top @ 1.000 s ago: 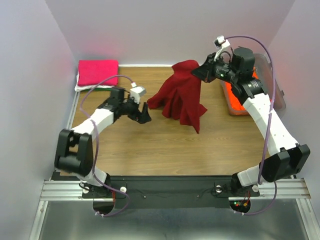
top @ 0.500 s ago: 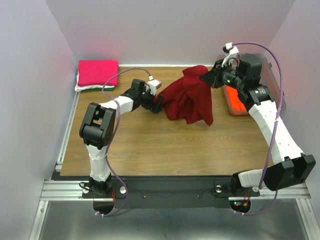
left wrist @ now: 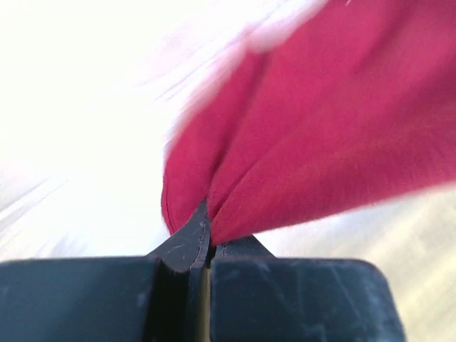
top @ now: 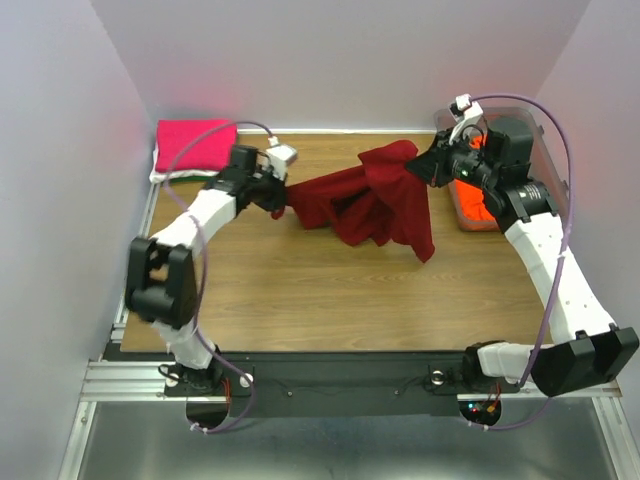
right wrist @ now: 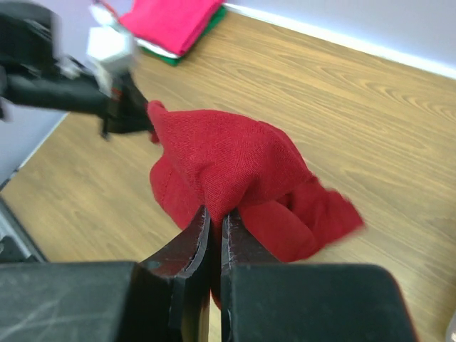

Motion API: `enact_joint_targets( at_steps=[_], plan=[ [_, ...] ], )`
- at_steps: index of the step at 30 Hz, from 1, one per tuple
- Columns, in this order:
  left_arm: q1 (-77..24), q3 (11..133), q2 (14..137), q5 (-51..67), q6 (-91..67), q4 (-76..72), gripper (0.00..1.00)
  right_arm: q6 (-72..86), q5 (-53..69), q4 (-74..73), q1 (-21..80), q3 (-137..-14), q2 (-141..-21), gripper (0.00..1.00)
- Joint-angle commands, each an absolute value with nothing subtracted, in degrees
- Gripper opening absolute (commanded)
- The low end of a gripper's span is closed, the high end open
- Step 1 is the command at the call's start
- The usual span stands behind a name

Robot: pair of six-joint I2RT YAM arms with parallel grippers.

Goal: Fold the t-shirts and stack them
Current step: Flatten the tshirt out

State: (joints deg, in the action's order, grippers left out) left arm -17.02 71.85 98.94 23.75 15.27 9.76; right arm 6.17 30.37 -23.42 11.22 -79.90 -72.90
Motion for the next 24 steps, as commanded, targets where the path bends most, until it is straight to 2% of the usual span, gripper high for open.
enact_joint_targets(
  at_steps=[1,7,8,9,10,11,12,13,14,19,20,21,23,24],
  plan=[
    [-16.61,70.85,86.32,33.37,19.68,17.90,0.00,6.76,36.55,-20.48,10.81,-80.86,-70.83,0.01],
    [-17.49,66.81,81.48,39.11,21.71,24.25,0.00,12.29,40.35,-15.66,11.51,-77.53,-77.15,0.01],
    [-17.49,66.27,81.04,38.33,21.53,24.17,0.02,12.48,39.82,-15.30,11.51,-76.39,-78.21,0.01],
    [-17.49,65.92,81.12,37.02,20.58,23.82,0.12,11.96,39.55,-15.29,11.43,-76.20,-79.79,0.05],
    [-17.49,66.01,81.38,35.78,20.74,24.25,0.25,12.04,39.46,-15.90,11.43,-76.11,-82.24,0.18],
    [-17.06,66.53,81.82,34.81,21.61,25.74,0.55,11.43,39.72,-16.60,11.43,-76.03,-83.31,0.39],
    [-16.70,66.97,81.91,34.72,22.49,27.67,0.72,8.82,39.81,-17.92,11.25,-76.03,-83.67,0.81],
    [-16.09,66.97,81.39,35.85,23.20,28.29,0.91,7.40,39.90,-20.63,11.34,-75.94,-83.32,0.99],
    [-14.87,66.71,80.52,36.56,23.99,28.74,0.99,6.08,40.25,-21.61,11.34,-75.68,-82.80,1.00],
    [-13.27,63.47,73.13,35.78,23.82,28.30,0.99,-1.30,34.02,-27.06,11.25,-71.99,-78.14,1.00],
    [-13.27,62.59,72.52,35.77,23.73,28.30,0.96,-1.75,31.66,-27.42,11.34,-71.11,-76.83,0.98],
    [-13.71,61.71,71.55,35.77,23.73,28.39,0.91,-2.11,31.29,-27.68,11.25,-70.32,-76.47,0.95],
    [-15.02,58.72,70.76,36.21,23.82,28.39,0.83,-2.81,31.64,-28.12,11.34,-68.30,-75.76,0.81],
    [-17.20,57.49,69.97,36.21,23.73,27.69,0.76,-2.73,32.16,-28.12,11.51,-67.59,-75.85,0.68]
  ],
)
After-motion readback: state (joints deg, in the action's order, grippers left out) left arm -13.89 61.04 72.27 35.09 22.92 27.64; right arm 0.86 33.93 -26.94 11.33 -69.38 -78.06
